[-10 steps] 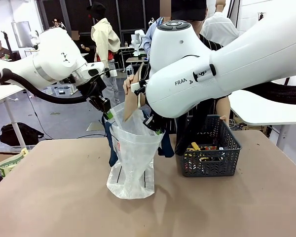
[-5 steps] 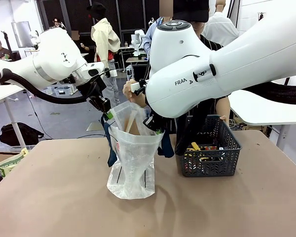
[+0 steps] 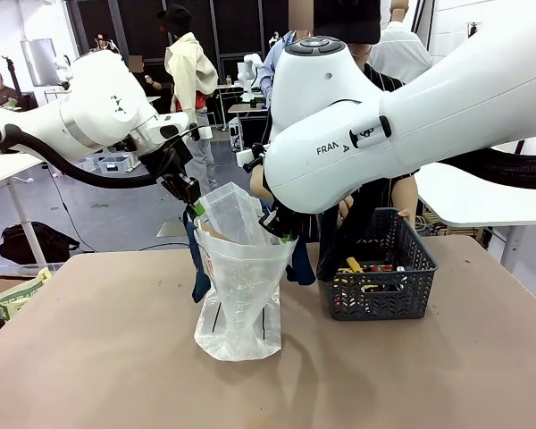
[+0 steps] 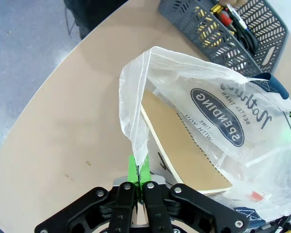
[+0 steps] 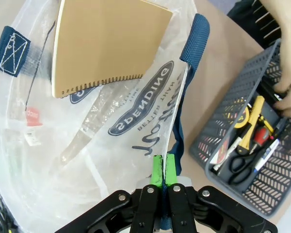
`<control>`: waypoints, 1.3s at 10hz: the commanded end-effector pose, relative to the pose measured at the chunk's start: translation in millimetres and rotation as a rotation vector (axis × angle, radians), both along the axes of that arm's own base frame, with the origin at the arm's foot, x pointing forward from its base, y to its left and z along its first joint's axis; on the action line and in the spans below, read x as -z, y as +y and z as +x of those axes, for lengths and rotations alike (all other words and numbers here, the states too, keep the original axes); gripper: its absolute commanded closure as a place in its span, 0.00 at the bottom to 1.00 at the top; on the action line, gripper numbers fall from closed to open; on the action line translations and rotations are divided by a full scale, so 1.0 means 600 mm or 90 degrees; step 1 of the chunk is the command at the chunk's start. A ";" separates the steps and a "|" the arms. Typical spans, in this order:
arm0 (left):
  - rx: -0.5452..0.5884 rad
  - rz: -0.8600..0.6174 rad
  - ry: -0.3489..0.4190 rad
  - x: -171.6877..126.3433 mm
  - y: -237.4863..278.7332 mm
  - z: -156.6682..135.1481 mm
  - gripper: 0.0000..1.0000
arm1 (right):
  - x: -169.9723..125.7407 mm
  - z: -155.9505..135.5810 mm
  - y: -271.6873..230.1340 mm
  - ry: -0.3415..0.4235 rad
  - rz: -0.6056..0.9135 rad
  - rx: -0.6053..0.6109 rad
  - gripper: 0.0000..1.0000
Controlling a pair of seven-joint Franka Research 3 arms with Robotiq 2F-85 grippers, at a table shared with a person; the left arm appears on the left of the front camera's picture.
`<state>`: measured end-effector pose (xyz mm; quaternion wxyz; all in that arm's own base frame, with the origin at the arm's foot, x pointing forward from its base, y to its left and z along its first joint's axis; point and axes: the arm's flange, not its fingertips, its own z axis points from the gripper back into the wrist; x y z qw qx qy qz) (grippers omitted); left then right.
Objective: Transfer purchased items from the store into the shopping bag.
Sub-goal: Move the Reusable shopping bag to the right side of the table.
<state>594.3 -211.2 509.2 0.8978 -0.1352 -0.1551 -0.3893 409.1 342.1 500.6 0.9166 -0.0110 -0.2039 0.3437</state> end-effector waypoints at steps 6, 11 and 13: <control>-0.006 0.004 -0.007 0.001 0.006 -0.005 1.00 | -0.003 -0.001 -0.002 0.000 0.005 -0.001 1.00; -0.006 0.004 -0.007 0.001 0.006 -0.005 1.00 | -0.003 -0.001 -0.002 0.000 0.005 -0.001 1.00; -0.006 0.004 -0.007 0.001 0.006 -0.005 1.00 | -0.003 -0.001 -0.002 0.000 0.005 -0.001 1.00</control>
